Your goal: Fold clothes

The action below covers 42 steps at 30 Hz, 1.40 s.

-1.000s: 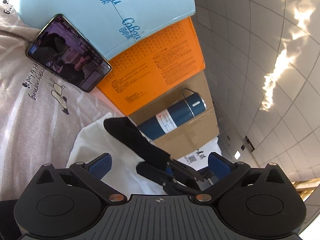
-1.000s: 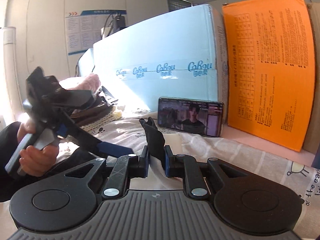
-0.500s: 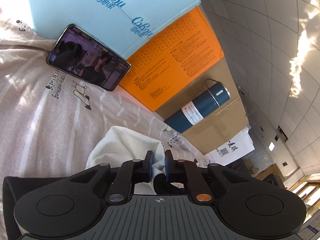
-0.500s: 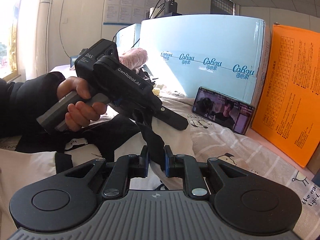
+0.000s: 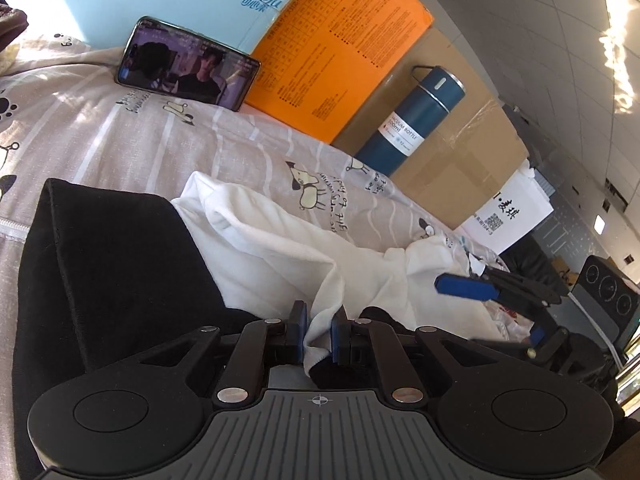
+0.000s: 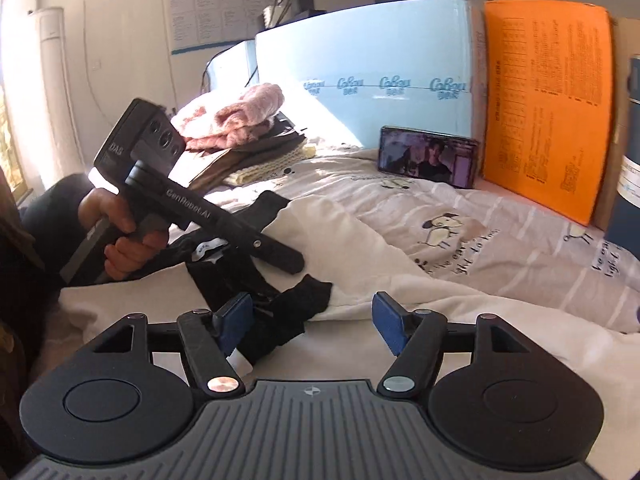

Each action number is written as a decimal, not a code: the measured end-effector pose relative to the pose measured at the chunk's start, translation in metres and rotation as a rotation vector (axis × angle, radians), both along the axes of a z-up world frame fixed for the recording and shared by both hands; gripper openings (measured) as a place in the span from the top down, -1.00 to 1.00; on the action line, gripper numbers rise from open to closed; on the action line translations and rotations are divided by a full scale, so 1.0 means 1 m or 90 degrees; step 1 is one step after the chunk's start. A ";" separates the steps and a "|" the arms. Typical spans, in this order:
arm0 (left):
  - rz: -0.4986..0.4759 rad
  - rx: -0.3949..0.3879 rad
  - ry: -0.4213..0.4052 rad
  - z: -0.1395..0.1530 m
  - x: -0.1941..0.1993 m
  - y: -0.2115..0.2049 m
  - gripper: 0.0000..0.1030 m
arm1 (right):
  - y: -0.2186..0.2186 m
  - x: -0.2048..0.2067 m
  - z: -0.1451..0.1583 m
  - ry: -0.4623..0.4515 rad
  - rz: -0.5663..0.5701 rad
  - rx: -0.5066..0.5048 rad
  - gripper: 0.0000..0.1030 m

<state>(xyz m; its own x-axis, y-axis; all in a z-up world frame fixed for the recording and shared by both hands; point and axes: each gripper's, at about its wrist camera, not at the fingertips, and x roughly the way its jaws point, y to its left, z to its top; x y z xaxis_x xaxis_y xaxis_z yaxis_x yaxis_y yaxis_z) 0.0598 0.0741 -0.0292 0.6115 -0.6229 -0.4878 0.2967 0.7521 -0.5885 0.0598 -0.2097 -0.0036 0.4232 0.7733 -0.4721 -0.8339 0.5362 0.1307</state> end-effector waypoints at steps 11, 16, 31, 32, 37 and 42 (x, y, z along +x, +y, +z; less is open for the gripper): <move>0.010 0.023 -0.037 0.017 -0.011 0.011 0.61 | -0.098 0.084 0.000 0.240 -0.432 0.219 -0.58; 0.089 0.057 -0.111 0.054 -0.011 0.022 0.58 | -0.136 0.083 -0.019 0.304 -0.517 0.284 -0.58; -0.197 0.102 -0.043 0.048 0.128 -0.192 -0.23 | -0.206 0.039 -0.029 0.294 -0.550 0.484 -0.66; -0.206 0.122 -0.032 0.041 0.132 -0.204 -0.23 | -0.211 0.037 -0.030 0.297 -0.554 0.494 -0.67; -0.238 0.234 -0.040 0.016 0.131 -0.238 0.59 | -0.221 0.036 -0.035 0.343 -0.550 0.525 -0.67; -0.267 0.257 -0.137 0.032 0.108 -0.241 0.82 | -0.211 0.037 -0.037 0.379 -0.504 0.524 -0.67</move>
